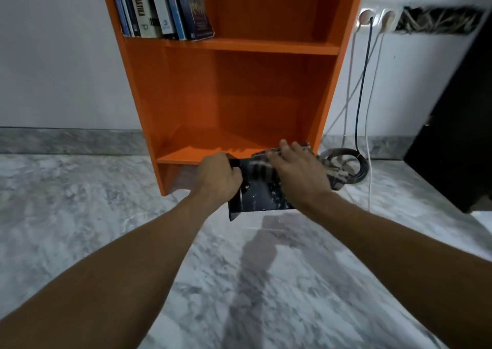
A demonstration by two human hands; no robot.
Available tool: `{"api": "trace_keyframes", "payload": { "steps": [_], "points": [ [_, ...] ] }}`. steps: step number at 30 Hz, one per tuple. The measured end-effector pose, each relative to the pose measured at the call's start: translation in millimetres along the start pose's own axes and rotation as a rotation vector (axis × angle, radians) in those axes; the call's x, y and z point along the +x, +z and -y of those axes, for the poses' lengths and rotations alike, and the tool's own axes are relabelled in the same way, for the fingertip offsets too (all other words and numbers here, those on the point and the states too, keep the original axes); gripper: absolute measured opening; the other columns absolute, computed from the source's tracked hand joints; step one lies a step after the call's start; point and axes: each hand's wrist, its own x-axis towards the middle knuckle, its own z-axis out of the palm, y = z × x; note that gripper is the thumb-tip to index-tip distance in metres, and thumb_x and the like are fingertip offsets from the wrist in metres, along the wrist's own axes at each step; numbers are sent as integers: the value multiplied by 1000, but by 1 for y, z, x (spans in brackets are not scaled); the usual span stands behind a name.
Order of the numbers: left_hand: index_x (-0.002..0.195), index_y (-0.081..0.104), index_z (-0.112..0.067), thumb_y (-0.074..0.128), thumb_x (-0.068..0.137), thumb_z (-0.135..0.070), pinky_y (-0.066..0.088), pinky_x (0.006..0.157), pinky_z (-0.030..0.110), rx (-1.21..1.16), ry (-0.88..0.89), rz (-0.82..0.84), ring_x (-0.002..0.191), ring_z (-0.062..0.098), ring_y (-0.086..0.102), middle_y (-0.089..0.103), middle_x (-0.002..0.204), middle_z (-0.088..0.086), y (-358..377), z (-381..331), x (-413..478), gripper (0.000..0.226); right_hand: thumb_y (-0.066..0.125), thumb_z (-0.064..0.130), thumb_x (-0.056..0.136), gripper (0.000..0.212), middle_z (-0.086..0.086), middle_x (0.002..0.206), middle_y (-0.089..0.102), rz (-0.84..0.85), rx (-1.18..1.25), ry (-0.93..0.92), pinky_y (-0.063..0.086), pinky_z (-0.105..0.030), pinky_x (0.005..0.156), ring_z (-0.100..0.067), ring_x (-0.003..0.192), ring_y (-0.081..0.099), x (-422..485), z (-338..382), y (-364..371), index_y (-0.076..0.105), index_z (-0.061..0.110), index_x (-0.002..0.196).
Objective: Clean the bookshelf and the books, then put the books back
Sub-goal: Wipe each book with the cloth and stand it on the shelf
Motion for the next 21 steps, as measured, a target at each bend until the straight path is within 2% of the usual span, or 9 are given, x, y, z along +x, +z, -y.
{"api": "trace_keyframes", "payload": {
  "steps": [3,6,8,11,14,15,17,19,21],
  "points": [
    [74,52,-6,51,91,-9,35,52,25,34,3,-55,61,20,49,51,66,3,-5,-3,6,17,64,5,78,41,-24,134,57,115,-83,-227,53,-48,83,-45,113,59,-25,15,24,68,14,118],
    [78,52,-6,51,94,-14,40,51,28,144,-14,-11,57,18,49,50,62,2,-2,6,1,17,52,0,83,49,-10,125,61,418,151,-267,48,-40,80,-35,109,58,-47,29,31,58,20,127],
    [78,54,-5,51,93,-13,50,59,34,190,-34,23,63,23,56,56,67,7,1,14,-5,18,53,0,80,45,-8,112,63,462,218,-235,50,-39,77,-34,100,60,-55,37,26,59,21,119],
    [63,49,-10,53,91,-12,58,69,38,226,-51,17,69,26,61,61,73,11,-1,22,-10,29,59,8,76,28,-8,97,65,410,409,-35,54,-38,72,-32,88,63,-46,33,21,58,22,100],
    [59,44,-14,54,91,-14,59,74,41,270,-45,23,73,30,65,62,73,11,-4,22,-12,34,66,16,74,13,-3,77,66,342,642,235,56,-35,62,-27,72,64,-24,21,10,58,21,83],
    [60,45,-13,54,91,-14,58,74,41,276,-35,34,75,31,66,63,74,12,-4,21,-12,32,68,17,75,10,-1,70,63,330,703,302,53,-32,58,-23,67,62,-18,18,5,58,20,77],
    [57,46,-14,54,88,-11,58,70,40,244,-24,46,72,32,65,62,69,11,-6,21,-12,32,75,20,76,20,0,61,58,365,844,395,45,-26,53,-19,60,58,-10,13,-6,57,18,68],
    [54,47,-13,54,84,-9,56,64,38,207,-22,48,66,32,62,56,60,8,-9,23,-13,30,86,25,70,25,-4,65,65,422,952,490,51,-31,59,-22,65,64,-7,8,-13,65,11,71],
    [56,49,-12,53,82,-11,55,64,37,195,-26,54,67,33,61,56,60,8,-11,25,-14,27,86,20,68,27,-12,72,68,429,1032,610,54,-37,63,-29,67,66,-7,4,-15,67,4,79]
  ]
}}
